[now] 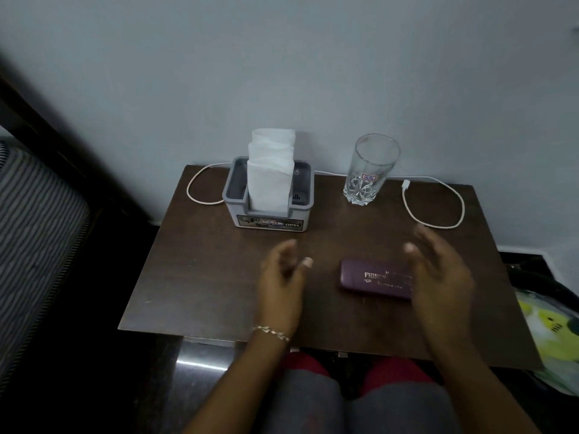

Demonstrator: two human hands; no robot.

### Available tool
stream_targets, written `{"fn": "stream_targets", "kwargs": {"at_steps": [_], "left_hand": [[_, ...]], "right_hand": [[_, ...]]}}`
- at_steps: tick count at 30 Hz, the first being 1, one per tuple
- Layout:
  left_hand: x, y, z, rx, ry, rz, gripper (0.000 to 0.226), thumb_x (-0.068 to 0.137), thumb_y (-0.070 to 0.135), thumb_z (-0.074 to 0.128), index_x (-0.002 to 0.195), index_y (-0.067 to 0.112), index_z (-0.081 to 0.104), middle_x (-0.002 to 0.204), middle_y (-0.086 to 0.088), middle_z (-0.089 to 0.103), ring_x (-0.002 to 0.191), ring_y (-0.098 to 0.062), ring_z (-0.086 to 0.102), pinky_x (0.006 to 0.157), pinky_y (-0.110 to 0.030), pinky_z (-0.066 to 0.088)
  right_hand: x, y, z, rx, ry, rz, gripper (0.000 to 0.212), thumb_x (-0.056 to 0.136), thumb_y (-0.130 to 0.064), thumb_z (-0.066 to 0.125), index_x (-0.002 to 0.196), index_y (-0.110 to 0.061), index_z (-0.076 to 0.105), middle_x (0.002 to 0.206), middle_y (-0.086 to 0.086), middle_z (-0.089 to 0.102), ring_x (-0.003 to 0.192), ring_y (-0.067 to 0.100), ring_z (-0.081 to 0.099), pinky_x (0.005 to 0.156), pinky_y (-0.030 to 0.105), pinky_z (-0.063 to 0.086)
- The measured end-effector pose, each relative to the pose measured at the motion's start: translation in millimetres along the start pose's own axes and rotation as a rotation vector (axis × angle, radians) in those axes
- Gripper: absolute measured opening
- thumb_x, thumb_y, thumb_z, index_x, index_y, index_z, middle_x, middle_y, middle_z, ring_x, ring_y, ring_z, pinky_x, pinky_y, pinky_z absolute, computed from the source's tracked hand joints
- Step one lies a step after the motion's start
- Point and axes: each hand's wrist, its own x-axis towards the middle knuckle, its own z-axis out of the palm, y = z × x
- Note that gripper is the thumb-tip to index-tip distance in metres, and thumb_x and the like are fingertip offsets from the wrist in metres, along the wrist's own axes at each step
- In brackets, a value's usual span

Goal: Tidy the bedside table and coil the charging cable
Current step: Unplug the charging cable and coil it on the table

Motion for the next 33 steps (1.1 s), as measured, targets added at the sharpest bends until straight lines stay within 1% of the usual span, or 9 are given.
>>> {"fn": "stream_targets", "kwargs": {"at_steps": [2,5,10,12,17,20,24,29,33], "left_hand": [[-3.4,-2.2,23.9,0.076,-0.136,-0.014,0.040,0.082,0.016,0.067,0.120,0.023,0.054,0.125,-0.001,0.055,0.102,-0.006,0.055,0.094,-0.026,0.047],[-2.0,-5.4,49.3,0.190,-0.161,-0.043,0.046,0.081,0.018,0.068,0.124,0.015,0.053,0.126,-0.003,0.052,0.105,-0.009,0.053,0.095,-0.024,0.044],[2.2,-10.2,65.6,0.255,-0.127,-0.048,0.039,0.079,0.019,0.070,0.116,0.015,0.062,0.117,-0.005,0.062,0.106,-0.017,0.059,0.096,-0.036,0.047],[1.9,-10.4,68.3,0.254,-0.126,-0.051,0.039,0.078,0.020,0.071,0.116,0.016,0.062,0.115,-0.005,0.064,0.104,-0.016,0.060,0.095,-0.033,0.048],[15.3,-7.2,79.4,0.245,-0.099,-0.018,0.042,0.079,0.020,0.071,0.119,0.014,0.061,0.114,-0.009,0.065,0.103,-0.017,0.060,0.093,-0.031,0.048],[31.2,-3.3,86.6,0.250,-0.064,-0.002,0.043,0.081,0.018,0.068,0.122,0.010,0.059,0.117,-0.011,0.064,0.107,-0.021,0.059,0.096,-0.031,0.046],[51.9,0.6,90.5,0.307,-0.008,0.034,0.044,0.083,0.022,0.065,0.125,0.009,0.057,0.123,-0.014,0.060,0.112,-0.026,0.057,0.100,-0.037,0.044],[70.5,9.1,91.2,0.389,-0.011,0.046,0.043,0.087,0.020,0.060,0.128,0.007,0.053,0.127,-0.017,0.057,0.116,-0.028,0.054,0.101,-0.032,0.041],[64.8,19.2,92.0,0.417,-0.003,0.130,0.054,0.089,0.019,0.058,0.138,0.007,0.040,0.141,-0.014,0.043,0.128,-0.025,0.043,0.108,-0.032,0.032]], "right_hand": [[-0.2,25.8,-19.7,-0.094,0.019,0.120,0.042,0.088,-0.020,0.063,0.129,-0.016,0.055,0.126,0.005,0.056,0.107,0.012,0.053,0.093,0.028,0.039],[-1.4,52.8,-27.2,-0.058,-0.086,0.327,0.050,0.085,-0.026,0.066,0.132,-0.020,0.051,0.132,0.012,0.054,0.108,0.017,0.055,0.096,0.035,0.043],[-1.6,67.4,-22.4,-0.026,-0.104,0.354,0.046,0.085,-0.025,0.067,0.129,-0.020,0.056,0.126,0.011,0.058,0.102,0.016,0.056,0.096,0.038,0.046],[1.2,69.5,-23.3,0.015,-0.086,0.371,0.045,0.084,-0.024,0.067,0.128,-0.020,0.056,0.124,0.009,0.059,0.103,0.014,0.056,0.096,0.036,0.046],[16.2,68.4,-19.7,0.008,-0.064,0.321,0.046,0.085,-0.025,0.066,0.129,-0.018,0.056,0.124,0.009,0.058,0.102,0.014,0.054,0.090,0.029,0.043],[31.6,66.6,-9.1,0.019,-0.046,0.301,0.045,0.085,-0.025,0.066,0.128,-0.016,0.056,0.124,0.009,0.059,0.103,0.015,0.055,0.095,0.033,0.045],[54.6,59.8,7.7,0.010,-0.055,0.275,0.044,0.086,-0.023,0.066,0.127,-0.012,0.057,0.124,0.010,0.059,0.110,0.021,0.057,0.101,0.037,0.044],[71.4,58.2,18.0,-0.016,-0.090,0.240,0.043,0.085,-0.023,0.067,0.124,-0.010,0.059,0.123,0.012,0.060,0.111,0.023,0.058,0.102,0.039,0.044],[69.9,49.3,13.7,-0.025,-0.019,0.129,0.047,0.083,-0.021,0.068,0.126,-0.010,0.055,0.124,0.010,0.057,0.113,0.023,0.056,0.101,0.042,0.044]]}}
